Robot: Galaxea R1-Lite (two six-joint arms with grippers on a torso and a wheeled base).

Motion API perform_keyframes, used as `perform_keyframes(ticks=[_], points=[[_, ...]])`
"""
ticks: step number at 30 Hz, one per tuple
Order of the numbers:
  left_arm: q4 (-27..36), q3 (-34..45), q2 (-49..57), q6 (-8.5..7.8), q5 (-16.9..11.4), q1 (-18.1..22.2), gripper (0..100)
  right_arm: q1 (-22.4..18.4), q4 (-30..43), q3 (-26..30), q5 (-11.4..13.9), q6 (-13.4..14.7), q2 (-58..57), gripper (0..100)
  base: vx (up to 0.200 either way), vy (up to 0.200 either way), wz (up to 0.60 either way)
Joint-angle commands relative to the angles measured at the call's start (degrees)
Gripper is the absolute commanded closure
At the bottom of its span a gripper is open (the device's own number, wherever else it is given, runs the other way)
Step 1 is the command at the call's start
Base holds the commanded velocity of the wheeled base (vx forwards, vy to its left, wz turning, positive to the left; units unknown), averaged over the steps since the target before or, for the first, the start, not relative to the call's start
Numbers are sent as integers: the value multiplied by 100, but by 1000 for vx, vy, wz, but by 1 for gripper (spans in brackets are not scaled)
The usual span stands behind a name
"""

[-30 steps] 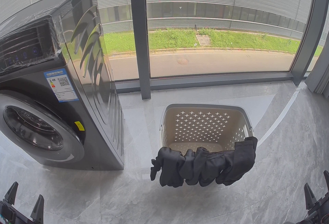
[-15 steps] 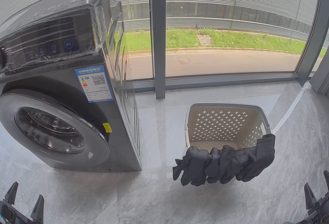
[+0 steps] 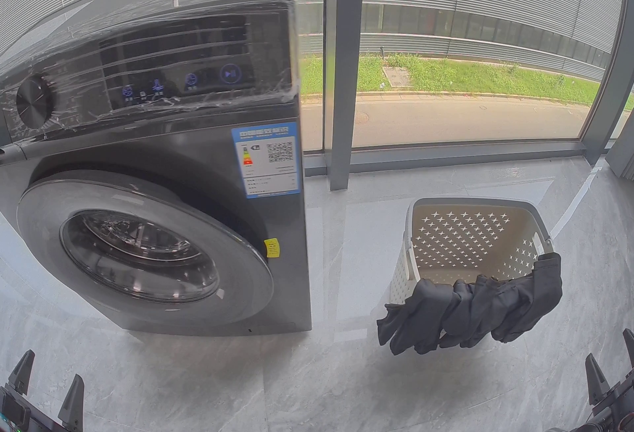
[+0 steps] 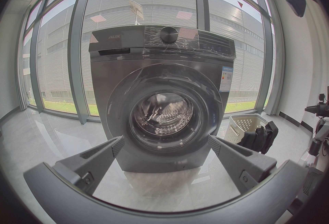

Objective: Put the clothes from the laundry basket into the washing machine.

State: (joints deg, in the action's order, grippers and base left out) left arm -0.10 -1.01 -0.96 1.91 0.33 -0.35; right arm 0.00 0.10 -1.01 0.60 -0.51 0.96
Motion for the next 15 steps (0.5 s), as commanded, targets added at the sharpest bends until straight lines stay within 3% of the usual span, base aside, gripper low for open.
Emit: perform_keyframes(ticks=[1, 15], points=[[1, 101, 96, 2, 2, 0, 0, 0, -1, 92, 2, -2, -96, 0, 0, 0, 0], [1, 101, 96, 2, 2, 0, 0, -18, 8, 92, -7, -2, -88, 0, 0, 0, 0]])
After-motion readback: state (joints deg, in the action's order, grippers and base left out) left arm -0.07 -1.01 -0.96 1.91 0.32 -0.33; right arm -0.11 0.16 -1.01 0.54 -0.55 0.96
